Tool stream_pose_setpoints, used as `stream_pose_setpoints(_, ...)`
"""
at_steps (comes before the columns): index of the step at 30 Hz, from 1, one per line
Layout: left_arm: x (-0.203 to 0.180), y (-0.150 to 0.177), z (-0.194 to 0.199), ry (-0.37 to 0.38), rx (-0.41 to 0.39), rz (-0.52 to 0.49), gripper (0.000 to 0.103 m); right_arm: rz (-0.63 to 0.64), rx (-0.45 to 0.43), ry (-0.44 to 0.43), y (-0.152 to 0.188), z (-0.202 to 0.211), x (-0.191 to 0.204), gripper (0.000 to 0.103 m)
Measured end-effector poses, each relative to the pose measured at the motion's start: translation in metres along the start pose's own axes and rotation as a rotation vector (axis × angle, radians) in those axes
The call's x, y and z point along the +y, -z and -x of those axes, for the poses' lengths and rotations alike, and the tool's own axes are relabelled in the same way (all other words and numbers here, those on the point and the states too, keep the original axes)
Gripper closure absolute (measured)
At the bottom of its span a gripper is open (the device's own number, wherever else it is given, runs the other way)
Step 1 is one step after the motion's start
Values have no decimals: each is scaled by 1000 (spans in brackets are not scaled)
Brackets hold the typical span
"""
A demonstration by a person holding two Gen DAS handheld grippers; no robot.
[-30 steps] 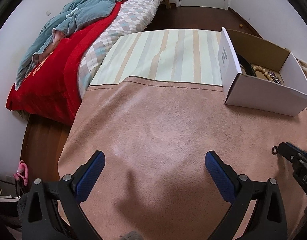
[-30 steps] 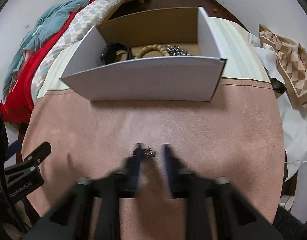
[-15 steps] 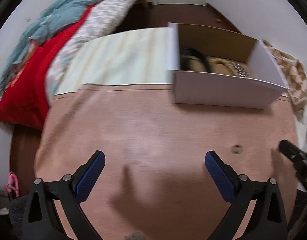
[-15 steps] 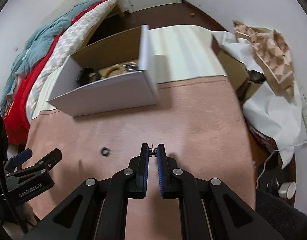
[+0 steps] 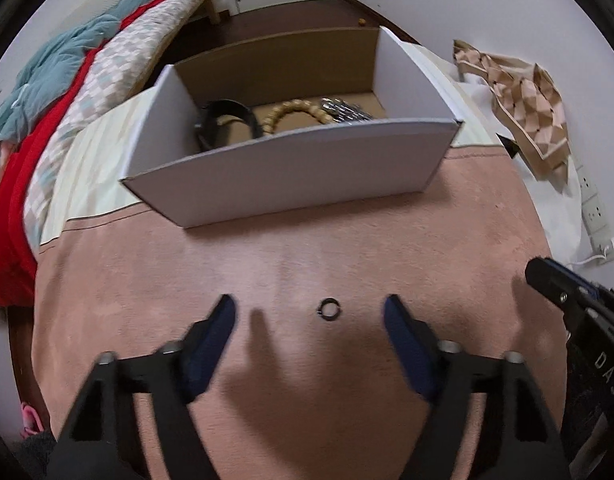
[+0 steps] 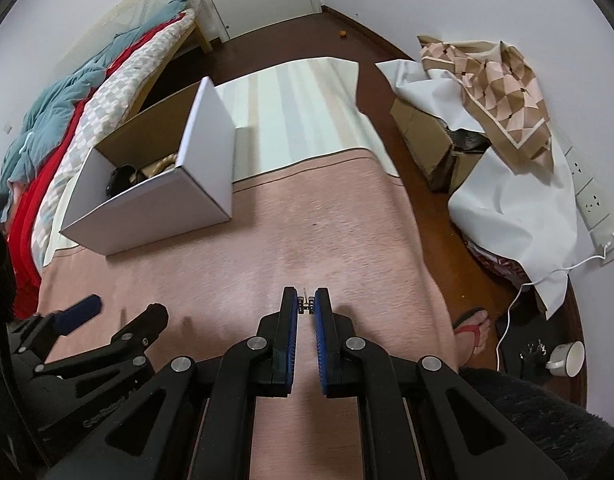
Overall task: Organize jewelry
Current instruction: 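Grasp the remaining black ring with the left gripper while the right gripper holds the earring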
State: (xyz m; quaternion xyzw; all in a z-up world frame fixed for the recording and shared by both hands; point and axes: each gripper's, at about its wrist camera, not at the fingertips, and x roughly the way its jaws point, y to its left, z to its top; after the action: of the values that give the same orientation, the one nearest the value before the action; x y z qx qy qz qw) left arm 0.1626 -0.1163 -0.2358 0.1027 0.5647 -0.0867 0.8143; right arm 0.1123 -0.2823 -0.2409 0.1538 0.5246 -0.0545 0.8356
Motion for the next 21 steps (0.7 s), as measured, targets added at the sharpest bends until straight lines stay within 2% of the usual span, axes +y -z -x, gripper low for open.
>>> stream_pose_setpoints(1, 0, -1, -2, 1, 4, -3, 44, -7, -1, 2, -1, 0, -2, 94)
stream_pose_setpoints(8, -10, 4, -7, 19, 4, -32, 93, -17, -6, 8, 0, 2, -7, 94)
stream_pose_setpoints(16, -11, 4, 3, 22, -33, -32, 93, -18, -26, 4, 0, 12, -5, 94)
stream_pose_setpoints(21, -2, 1, 28, 20, -94, -18, 93, -9, -57, -18, -4, 29, 3, 94)
